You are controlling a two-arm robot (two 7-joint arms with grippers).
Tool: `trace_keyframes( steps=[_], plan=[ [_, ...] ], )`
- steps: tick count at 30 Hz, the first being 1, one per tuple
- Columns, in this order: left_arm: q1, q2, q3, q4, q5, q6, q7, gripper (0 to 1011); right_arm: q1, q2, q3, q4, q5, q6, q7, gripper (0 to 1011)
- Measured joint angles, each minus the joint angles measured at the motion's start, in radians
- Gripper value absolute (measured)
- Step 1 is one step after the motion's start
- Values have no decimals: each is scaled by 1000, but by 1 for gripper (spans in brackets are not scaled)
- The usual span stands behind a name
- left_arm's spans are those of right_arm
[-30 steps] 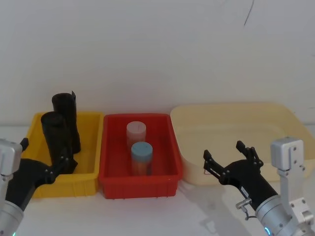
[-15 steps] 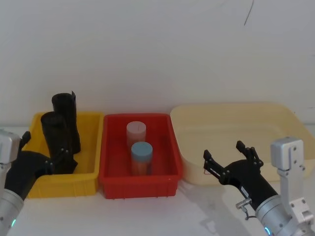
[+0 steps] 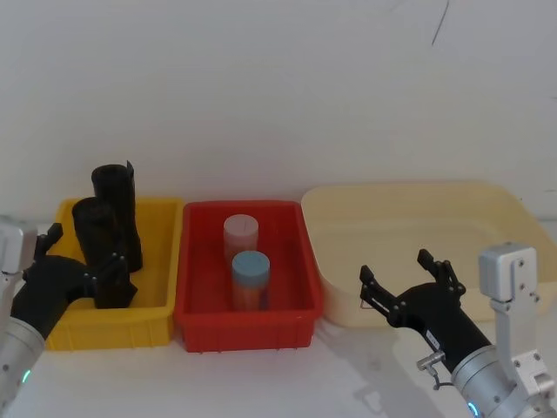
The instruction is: Pick up the garbage bag with the one hand and transfer it to the other hand.
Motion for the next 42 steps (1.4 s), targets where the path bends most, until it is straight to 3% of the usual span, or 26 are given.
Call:
trace_keyframes(
  steps=[14,21,29,42],
  plan=[
    [-65,-19,0,87,-21,-10,-68,1000,0,0,0,0,0,0,0,1000],
    [-83,-28,-4,109,-30,-10,-90,865,0,0,0,0,0,0,0,1000],
    [-93,-35,-8,116,-32,-2,-106,607,0,0,0,0,0,0,0,1000],
    [-104,-37,-7,83,-25,13,-135,522,0,0,0,0,0,0,0,1000]
  ],
)
